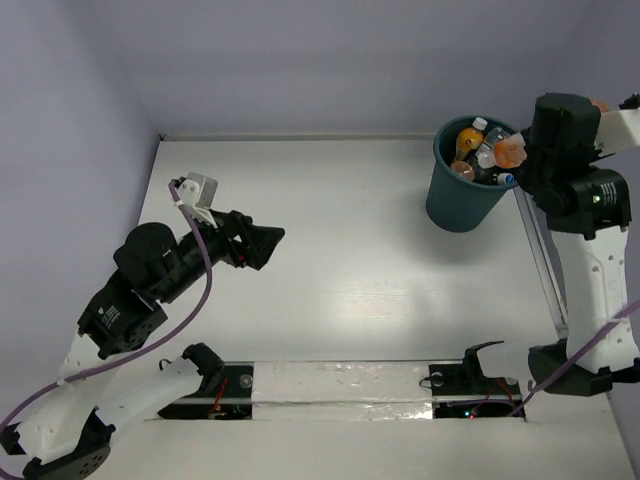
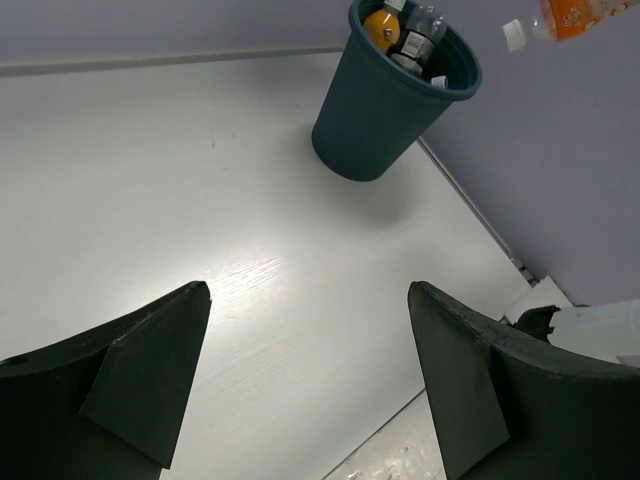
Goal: Put the plastic bottles in the bin
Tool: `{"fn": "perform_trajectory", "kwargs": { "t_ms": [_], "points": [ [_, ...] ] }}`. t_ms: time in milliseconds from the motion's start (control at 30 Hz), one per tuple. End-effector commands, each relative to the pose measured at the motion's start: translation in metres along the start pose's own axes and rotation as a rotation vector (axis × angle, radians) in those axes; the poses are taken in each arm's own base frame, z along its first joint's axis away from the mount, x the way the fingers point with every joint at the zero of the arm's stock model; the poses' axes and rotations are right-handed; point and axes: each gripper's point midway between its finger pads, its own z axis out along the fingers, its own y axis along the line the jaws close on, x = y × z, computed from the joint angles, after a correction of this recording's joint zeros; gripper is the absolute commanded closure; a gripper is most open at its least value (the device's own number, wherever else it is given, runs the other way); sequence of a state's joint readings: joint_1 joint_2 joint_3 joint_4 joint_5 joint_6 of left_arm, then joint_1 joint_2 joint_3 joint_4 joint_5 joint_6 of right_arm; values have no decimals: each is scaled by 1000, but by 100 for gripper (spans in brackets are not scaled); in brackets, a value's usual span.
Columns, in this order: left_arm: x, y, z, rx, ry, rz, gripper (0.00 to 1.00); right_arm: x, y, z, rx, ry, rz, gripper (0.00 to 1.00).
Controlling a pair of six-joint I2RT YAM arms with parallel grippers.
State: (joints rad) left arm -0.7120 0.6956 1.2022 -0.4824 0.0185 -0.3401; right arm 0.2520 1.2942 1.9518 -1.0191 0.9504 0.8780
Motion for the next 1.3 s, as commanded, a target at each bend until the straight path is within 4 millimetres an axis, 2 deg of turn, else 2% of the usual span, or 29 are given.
{"fn": "perform_trajectory", "kwargs": {
  "t_ms": [0,67,100,200,333,467,533,667,733,800,967,1067,1133,1167,1267],
  "points": [
    [-7,-10,-7,55,-40,-2,22,-5,-38,24,210,-56,-340,62],
    [-1,-10,-7,59,-27,0,22,-9,-42,34,247,-68,-384,62],
    [0,-9,-8,61,-26,-1,22,-6,-46,45,286,-65,-440,62],
    [8,-7,-6,57,-9,-6,22,-2,-46,61,331,-58,-510,62],
    [14,-3,-6,45,4,-4,22,7,-29,83,355,-41,-562,62],
    [15,0,-4,30,7,2,23,18,-18,98,355,-4,-555,62],
    [15,1,-3,26,8,6,22,24,-15,102,349,10,-539,62],
    [13,2,-1,14,1,13,22,23,-10,106,325,-4,-488,63],
    [12,3,3,9,2,16,22,29,-13,109,328,-2,-499,62],
    [9,2,5,9,-7,22,22,42,-19,114,342,17,-515,61],
    [7,2,13,6,0,36,22,95,-29,128,332,130,-503,58],
    [6,2,15,3,3,42,22,107,-27,128,296,160,-461,52],
    [7,2,16,3,4,44,22,107,-23,128,272,159,-439,47],
    [7,2,17,2,5,44,22,107,-21,126,260,166,-434,38],
    [9,1,18,8,11,38,22,106,-16,122,226,191,-430,21]
  ]
}}
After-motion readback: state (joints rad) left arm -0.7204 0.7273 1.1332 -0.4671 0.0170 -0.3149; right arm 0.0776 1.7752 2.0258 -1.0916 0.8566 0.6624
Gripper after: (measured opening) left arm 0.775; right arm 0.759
